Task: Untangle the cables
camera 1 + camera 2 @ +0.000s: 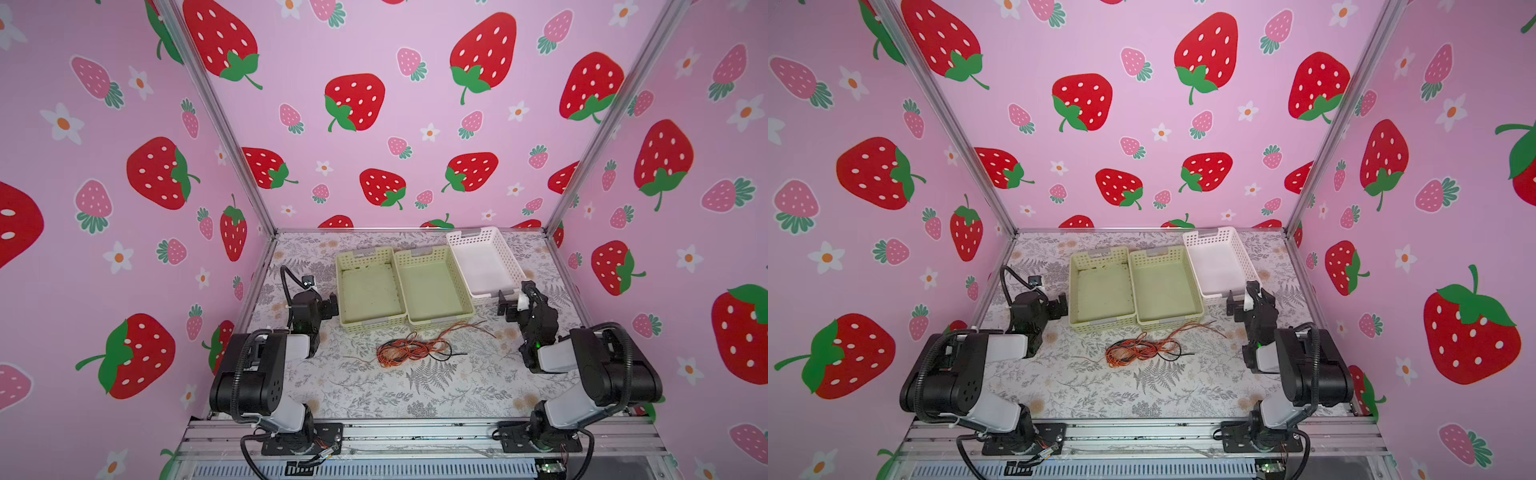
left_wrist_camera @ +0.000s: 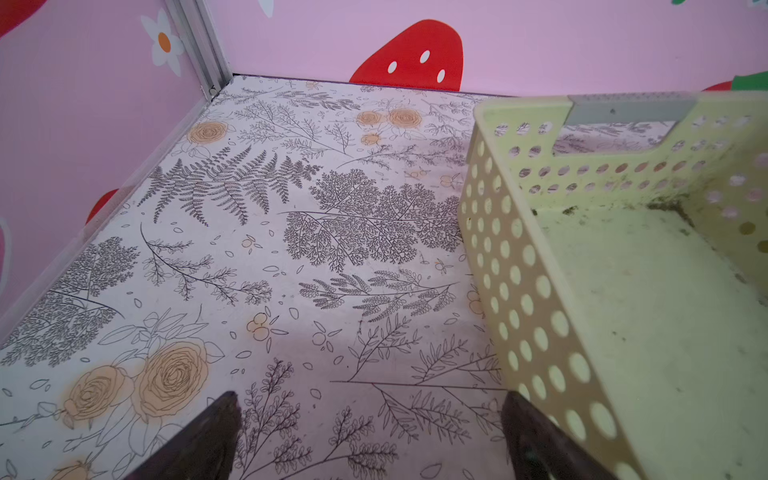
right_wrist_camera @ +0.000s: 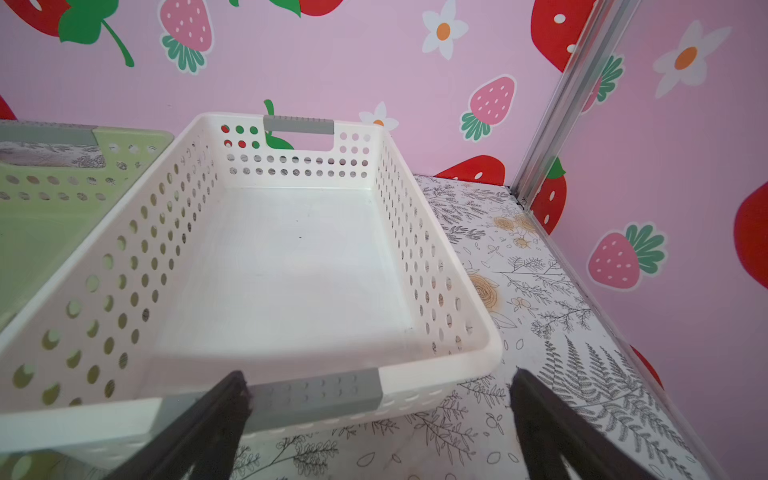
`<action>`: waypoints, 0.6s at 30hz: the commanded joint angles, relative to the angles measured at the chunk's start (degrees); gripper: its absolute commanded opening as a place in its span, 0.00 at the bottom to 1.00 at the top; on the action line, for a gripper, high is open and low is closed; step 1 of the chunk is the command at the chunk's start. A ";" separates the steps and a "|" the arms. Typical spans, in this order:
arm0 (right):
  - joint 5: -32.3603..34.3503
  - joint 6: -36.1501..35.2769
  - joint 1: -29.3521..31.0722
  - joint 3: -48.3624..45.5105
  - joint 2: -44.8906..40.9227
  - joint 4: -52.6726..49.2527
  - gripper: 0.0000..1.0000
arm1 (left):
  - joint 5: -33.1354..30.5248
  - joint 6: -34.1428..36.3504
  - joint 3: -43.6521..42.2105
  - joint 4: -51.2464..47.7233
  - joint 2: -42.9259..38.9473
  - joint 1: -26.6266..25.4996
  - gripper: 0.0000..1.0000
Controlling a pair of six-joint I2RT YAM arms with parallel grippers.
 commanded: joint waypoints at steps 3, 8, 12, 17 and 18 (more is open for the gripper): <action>0.66 0.77 -0.07 0.53 -0.31 0.45 0.99 | 0.59 0.35 0.85 1.51 0.08 -0.14 0.99; 0.66 0.86 -0.14 0.55 -0.33 0.39 0.99 | 0.65 0.35 0.93 1.32 0.18 -0.14 0.99; 0.04 1.10 -0.63 0.78 -0.24 0.12 0.99 | 0.66 0.35 0.93 1.25 0.17 -0.14 0.99; 0.04 1.13 -0.56 0.55 -0.32 0.44 0.99 | 0.66 0.35 0.80 1.42 0.06 -0.12 0.99; -0.17 1.05 -0.59 0.31 -0.54 0.91 0.99 | 0.70 0.35 0.70 1.74 -0.08 -0.14 0.99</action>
